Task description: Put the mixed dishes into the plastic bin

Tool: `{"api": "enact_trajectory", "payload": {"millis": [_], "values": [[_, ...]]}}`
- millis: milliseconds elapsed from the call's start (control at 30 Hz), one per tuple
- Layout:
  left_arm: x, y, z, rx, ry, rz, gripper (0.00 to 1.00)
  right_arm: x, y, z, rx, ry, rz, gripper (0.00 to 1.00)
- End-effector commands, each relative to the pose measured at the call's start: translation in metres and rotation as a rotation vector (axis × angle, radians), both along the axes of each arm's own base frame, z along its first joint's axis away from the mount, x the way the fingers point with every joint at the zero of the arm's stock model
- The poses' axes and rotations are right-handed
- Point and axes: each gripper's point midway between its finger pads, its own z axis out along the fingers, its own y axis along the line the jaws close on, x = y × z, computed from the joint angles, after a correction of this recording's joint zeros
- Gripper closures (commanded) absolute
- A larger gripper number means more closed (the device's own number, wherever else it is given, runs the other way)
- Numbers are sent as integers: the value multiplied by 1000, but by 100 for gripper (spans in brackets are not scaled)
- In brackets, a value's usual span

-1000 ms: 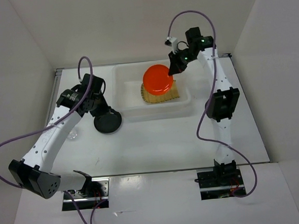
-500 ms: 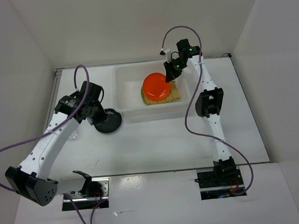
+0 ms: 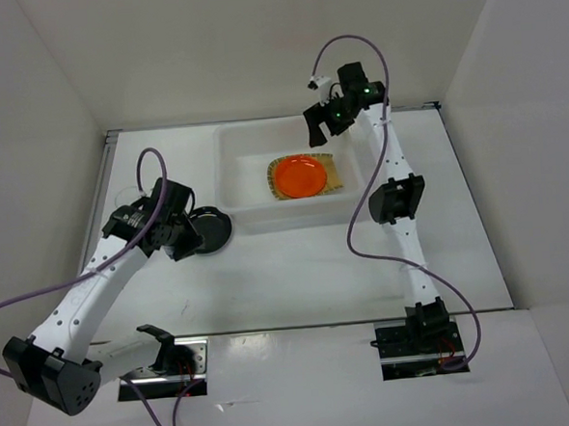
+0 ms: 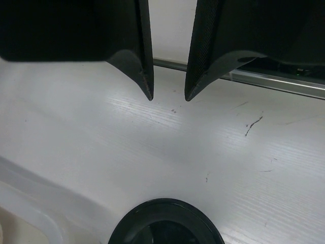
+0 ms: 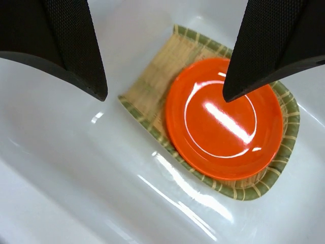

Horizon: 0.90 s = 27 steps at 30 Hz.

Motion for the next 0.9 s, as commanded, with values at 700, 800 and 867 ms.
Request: {"api": "enact_trajectory", "payload": {"millis": [700,800,867], "values": [[44,61,-70,-276,-266,218,9,-143,-98,245,-9,-299,-117,1],[53,66,-86,-269,-234,214,3,-148,-101,242,-19,-289,-125,1],[59,65,-101,-270,-207,203,3,-150,-101,242,-34,-291,-130,1]]}}
